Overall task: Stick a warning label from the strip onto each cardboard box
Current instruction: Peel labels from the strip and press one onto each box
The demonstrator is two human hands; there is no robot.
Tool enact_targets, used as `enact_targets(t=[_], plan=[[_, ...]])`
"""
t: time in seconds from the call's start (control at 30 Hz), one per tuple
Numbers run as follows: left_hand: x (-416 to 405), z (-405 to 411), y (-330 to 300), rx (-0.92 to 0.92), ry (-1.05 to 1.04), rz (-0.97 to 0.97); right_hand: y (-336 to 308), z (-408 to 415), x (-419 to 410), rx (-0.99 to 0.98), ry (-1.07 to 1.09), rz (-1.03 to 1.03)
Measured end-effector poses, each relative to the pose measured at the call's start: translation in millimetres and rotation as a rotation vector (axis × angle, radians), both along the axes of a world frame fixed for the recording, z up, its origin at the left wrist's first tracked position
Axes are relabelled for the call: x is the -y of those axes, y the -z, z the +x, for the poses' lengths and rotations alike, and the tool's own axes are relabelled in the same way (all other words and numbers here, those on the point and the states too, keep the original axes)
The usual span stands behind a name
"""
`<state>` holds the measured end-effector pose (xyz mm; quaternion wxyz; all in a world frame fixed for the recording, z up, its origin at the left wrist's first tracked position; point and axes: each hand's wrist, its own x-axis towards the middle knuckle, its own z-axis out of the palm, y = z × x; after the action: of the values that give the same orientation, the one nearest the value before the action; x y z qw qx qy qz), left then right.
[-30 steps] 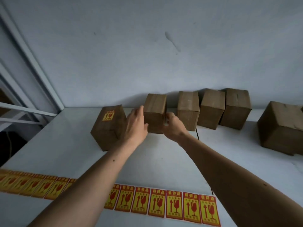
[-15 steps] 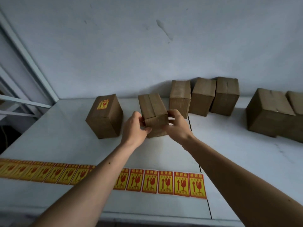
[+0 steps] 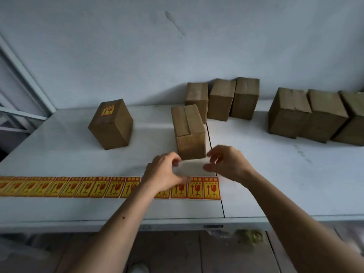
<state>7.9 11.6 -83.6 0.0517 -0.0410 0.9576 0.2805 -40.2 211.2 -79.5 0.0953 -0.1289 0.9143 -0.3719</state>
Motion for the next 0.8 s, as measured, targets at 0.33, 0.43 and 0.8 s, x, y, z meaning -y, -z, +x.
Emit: enact_targets(t=[0.33, 0.43, 0.8], plan=[[-26.8, 4.5, 14.4, 0.038, 0.131, -0.011, 13.5, 10.8, -14.2, -0.001, -0.257, 0.222], [-29.4, 0.4, 17.9, 0.065, 0.079, 0.114, 16.0, 10.6, -15.9, -0.046, -0.232, 0.11], [-38.4, -6.3, 18.1, 0.088, 0.007, 0.324, 17.3, 8.2, -16.0, -0.143, -0.28, -0.056]])
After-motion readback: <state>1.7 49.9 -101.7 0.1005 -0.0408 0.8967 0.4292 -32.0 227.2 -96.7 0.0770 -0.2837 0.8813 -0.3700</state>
